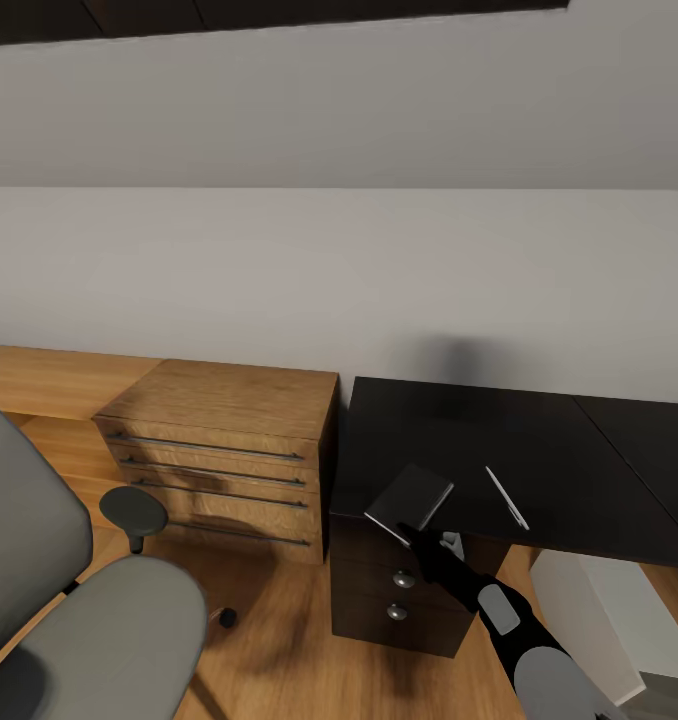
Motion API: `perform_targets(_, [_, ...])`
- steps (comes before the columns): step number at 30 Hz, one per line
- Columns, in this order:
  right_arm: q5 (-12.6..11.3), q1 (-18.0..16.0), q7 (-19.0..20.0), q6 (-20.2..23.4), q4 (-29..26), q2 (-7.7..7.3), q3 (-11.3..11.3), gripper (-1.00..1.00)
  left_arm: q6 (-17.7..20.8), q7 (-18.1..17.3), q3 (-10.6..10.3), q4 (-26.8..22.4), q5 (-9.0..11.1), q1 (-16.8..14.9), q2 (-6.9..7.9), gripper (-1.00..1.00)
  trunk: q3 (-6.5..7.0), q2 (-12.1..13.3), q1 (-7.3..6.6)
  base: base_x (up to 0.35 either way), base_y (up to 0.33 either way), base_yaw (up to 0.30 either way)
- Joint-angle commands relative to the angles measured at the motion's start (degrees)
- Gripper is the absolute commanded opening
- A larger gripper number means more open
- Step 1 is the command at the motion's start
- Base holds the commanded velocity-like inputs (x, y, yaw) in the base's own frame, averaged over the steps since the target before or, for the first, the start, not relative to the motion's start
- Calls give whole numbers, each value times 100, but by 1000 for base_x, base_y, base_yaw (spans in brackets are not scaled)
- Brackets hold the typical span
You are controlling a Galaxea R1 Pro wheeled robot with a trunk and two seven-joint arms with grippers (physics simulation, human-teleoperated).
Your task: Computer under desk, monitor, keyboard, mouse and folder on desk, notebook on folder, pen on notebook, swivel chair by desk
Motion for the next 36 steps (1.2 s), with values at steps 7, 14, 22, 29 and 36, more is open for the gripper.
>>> perform_targets(7, [31,-2,5,20,1,4,-15,-100,-7,12,1,-10,5,3,15,100,-5,-2,0,0,0,0])
perform_targets(14, [30,-2,9,21,1,4,-15,-100,-7,7,1,-10,5,3,16,100,-5,-2,0,0,0,0])
perform_targets(22, [27,-2,10,27,-4,-2,-15,-100,0,6,1,-10,5,3,16,100,139,318,-175,0,0,0])
perform_targets(29, [16,-2,25,81,-13,-63,-15,-100,2,6,1,-10,5,3,12,100,265,599,-329,0,0,0])
perform_targets(36, [16,-2,25,110,-19,-91,-15,-100,14,20,1,-10,5,3,7,100,390,880,-483,0,0,0])
